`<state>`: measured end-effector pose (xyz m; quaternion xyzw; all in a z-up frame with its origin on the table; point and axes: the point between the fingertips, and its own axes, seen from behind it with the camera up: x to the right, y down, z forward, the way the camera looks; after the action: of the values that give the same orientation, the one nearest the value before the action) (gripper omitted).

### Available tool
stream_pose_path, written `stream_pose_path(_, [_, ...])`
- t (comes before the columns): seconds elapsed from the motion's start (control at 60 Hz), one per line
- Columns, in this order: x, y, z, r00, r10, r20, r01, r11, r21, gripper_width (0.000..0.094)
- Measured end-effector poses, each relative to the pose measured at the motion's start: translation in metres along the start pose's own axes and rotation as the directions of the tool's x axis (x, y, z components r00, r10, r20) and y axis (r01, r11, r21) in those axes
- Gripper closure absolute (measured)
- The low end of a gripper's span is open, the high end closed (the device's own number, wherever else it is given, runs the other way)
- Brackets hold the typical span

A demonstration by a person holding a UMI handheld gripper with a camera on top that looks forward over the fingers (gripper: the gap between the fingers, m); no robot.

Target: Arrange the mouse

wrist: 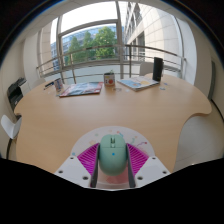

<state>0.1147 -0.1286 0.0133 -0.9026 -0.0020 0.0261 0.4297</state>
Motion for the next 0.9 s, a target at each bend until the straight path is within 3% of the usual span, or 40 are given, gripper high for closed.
stream_pose_path(0.133, [0.003,0.019,0.001,0.999,-0.016,0.031,0.018,0.998,-0.068,0.0403])
stream_pose_path(0.233, [0.004,0.016,-0.005,0.999,-0.038,0.021,0.039,0.998,-0.04,0.007])
stream_pose_path(0.267, [0.006,0.012,-0.012,0.999,-0.051,0.011,0.051,0.998,-0.027,0.0116])
stream_pose_path(0.35, [0.005,-0.003,-0.04,0.997,-0.074,-0.02,0.074,0.997,0.005,0.0077])
stream_pose_path(0.567, [-0.01,-0.022,-0.14,0.994,-0.082,-0.077,0.089,0.992,0.092,0.0086])
stream_pose_path(0.9, [-0.039,0.013,-0.283,0.988,-0.09,-0.123,0.107,0.984,0.139,0.0089])
